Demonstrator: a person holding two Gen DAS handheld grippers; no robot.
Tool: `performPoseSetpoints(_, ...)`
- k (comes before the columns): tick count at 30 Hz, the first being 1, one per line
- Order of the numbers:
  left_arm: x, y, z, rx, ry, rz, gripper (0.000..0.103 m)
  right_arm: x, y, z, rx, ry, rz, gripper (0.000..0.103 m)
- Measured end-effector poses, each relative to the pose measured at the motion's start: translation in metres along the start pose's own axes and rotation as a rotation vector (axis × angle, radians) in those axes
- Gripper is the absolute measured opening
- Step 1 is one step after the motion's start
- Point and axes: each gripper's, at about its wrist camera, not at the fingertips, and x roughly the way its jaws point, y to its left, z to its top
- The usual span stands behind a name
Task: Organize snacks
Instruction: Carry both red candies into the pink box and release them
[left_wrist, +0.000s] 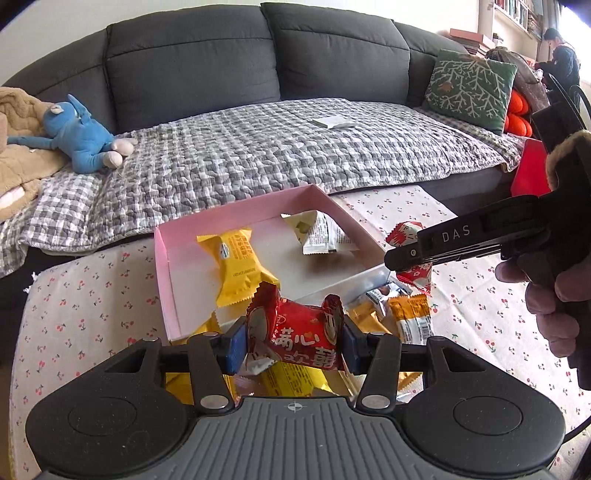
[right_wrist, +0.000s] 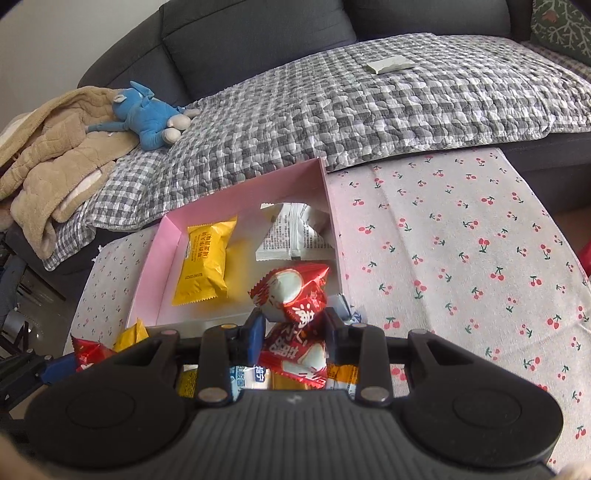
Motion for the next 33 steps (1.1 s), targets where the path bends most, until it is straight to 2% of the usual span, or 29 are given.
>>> performPoseSetpoints(12,0.069,0.022,0.043,-0.041,0.03,0.011,0.048,0.028,-0.009,0.021,0.075,-0.037,0.115,0.031)
performPoseSetpoints(19,0.11,0.025,0.055,-0.084,0.063,-0.016,0.049,0.044,-0.015,0.025,0.096,-0.041,0.115,0.031)
performPoseSetpoints(24,0.131,0.023,0.053,-0.094,0.086,-0.006,0.049,0.047,-0.019,0.026,0.107,-0.046,0.12,0.031)
performPoseSetpoints(26,0.133,0.023,0.052,-0.097,0.084,-0.011,0.05,0.046,-0.02,0.027,0.107,-0.054,0.121,0.033)
performPoseSetpoints(27,0.134,0.023,0.052,-0.094,0.08,-0.009,0.054,0.046,-0.021,0.027,0.112,-0.059,0.121,0.033)
performPoseSetpoints(28,0.133,0.022,0.052,-0.087,0.075,-0.005,0.057,0.044,-0.022,0.027,0.12,-0.066,0.12,0.037)
performPoseSetpoints(29,0.133,0.021,0.053,-0.074,0.071,0.008,0.059,0.043,-0.023,0.028,0.132,-0.073,0.123,0.049)
performPoseSetpoints(31,0.132,0.017,0.053,-0.044,0.068,0.037,0.076,0.038,-0.026,0.028,0.149,-0.09,0.13,0.063)
performPoseSetpoints(33,0.128,0.015,0.052,-0.022,0.06,0.037,0.081,0.036,-0.027,0.03,0.155,-0.094,0.134,0.063)
